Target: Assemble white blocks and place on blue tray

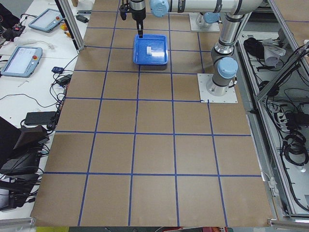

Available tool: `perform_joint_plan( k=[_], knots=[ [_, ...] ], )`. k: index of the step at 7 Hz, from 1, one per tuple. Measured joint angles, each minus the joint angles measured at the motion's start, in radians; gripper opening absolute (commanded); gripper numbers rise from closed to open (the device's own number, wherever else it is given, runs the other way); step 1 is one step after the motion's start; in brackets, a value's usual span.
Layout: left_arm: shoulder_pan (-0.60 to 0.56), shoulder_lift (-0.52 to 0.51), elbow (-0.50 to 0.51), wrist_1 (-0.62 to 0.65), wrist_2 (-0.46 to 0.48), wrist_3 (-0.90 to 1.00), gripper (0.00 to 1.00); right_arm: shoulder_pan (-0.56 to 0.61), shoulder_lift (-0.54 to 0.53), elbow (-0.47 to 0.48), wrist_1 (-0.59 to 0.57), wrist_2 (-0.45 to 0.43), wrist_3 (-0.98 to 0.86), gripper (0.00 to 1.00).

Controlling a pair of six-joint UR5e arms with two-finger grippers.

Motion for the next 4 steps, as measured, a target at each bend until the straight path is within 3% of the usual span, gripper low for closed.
perform_joint_plan(
  k=[4],
  knots=[
    [0.008,-0.004,-0.005,0.075,0.062,0.010,1.00,-0.012,0.002,-0.019,0.070,0.012,0.013,1.00]
  ],
)
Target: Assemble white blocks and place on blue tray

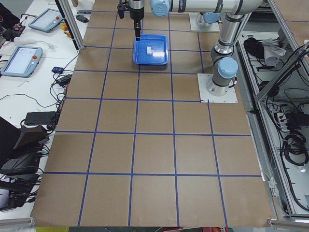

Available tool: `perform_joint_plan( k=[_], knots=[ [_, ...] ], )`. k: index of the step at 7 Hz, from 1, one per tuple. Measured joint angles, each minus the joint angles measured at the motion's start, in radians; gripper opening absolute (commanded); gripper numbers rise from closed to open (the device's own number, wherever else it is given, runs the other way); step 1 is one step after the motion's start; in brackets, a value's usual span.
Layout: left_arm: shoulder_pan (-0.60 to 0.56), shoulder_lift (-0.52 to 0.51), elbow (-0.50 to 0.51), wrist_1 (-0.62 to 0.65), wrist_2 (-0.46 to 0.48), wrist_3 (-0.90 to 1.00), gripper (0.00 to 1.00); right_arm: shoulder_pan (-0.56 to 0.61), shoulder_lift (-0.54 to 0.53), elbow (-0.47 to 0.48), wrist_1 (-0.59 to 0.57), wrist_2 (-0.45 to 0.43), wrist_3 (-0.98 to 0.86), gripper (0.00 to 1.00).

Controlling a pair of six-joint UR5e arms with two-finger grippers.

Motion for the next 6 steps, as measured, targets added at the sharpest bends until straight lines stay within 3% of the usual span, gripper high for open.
perform_joint_plan(
  k=[3,6],
  knots=[
    [-0.011,0.015,-0.007,0.003,0.004,0.001,1.00,-0.003,0.008,-0.056,0.090,-0.009,0.076,1.00],
    [-0.014,0.034,-0.007,-0.005,0.004,-0.009,1.00,0.006,0.010,-0.052,0.048,-0.083,0.099,1.00]
  ],
)
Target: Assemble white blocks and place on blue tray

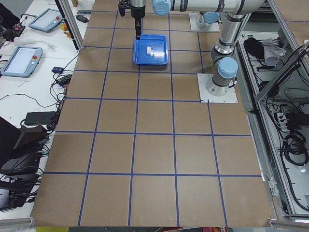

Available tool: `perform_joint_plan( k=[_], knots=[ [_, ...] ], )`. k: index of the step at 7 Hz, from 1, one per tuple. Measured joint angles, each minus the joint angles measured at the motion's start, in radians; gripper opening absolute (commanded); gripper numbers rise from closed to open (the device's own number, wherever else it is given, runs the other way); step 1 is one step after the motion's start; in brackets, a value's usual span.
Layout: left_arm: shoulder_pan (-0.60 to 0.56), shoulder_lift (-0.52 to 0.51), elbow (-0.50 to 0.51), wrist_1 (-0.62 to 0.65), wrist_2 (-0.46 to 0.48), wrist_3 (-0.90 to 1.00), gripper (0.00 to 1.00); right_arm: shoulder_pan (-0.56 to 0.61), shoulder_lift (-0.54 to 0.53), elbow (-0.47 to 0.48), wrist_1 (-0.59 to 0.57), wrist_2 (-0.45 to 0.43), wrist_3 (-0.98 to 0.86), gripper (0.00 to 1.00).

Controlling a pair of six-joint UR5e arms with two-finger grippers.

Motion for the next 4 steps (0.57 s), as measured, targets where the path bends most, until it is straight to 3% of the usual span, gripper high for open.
perform_joint_plan(
  k=[4],
  knots=[
    [-0.004,0.007,0.000,-0.002,0.000,0.041,1.00,0.007,-0.002,0.001,-0.028,0.025,-0.068,1.00]
  ],
)
